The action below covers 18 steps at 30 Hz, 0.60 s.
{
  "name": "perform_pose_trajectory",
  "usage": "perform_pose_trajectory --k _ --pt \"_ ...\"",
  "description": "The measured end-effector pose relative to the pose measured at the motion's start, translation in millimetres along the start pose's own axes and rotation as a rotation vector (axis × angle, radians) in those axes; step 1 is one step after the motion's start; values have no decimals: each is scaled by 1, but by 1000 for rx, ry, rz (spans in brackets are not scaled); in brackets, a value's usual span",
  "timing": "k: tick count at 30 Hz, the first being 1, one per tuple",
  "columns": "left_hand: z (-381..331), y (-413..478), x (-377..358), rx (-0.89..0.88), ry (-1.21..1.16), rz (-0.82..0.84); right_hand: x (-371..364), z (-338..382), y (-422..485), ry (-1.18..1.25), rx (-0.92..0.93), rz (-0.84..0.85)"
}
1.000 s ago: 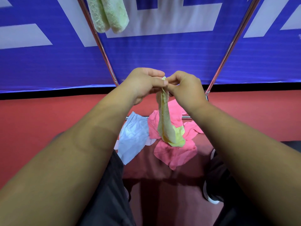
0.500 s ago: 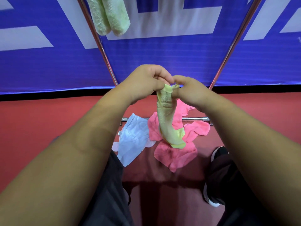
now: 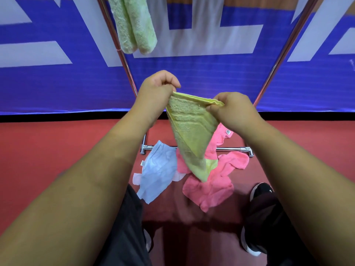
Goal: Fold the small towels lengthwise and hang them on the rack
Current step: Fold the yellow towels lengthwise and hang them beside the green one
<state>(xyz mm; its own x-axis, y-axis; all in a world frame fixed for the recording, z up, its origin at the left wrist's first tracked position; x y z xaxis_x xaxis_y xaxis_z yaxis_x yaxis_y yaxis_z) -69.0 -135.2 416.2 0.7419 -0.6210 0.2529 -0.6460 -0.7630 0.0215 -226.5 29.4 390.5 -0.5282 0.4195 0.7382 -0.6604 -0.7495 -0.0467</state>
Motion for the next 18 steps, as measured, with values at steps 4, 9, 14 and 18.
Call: perform_pose_trajectory --k 4,9,14,18 --pt "8 -1 15 59 103 -37 23 -2 -1 124 -9 -148" --pt "4 -8 33 94 131 -145 39 10 -10 293 19 -213" --pt "-20 -24 41 -36 133 -212 42 31 -24 497 46 -289" --pt "-42 -40 44 -69 35 -268 62 56 -42 541 139 -390"
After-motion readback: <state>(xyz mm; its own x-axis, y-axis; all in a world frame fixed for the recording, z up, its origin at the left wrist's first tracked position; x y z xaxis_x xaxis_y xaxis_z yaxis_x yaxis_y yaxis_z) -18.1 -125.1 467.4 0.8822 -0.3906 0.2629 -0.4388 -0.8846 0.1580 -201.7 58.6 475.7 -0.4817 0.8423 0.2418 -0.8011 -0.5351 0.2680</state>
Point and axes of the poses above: each hand's wrist, its own y-axis towards the middle knuckle, its own x-axis out of the back of the hand, z = x × y, the point moved 8 cm from there along y, towards the middle knuckle, and after that the axes turned 1 degree about y, right-handed, at the moved point
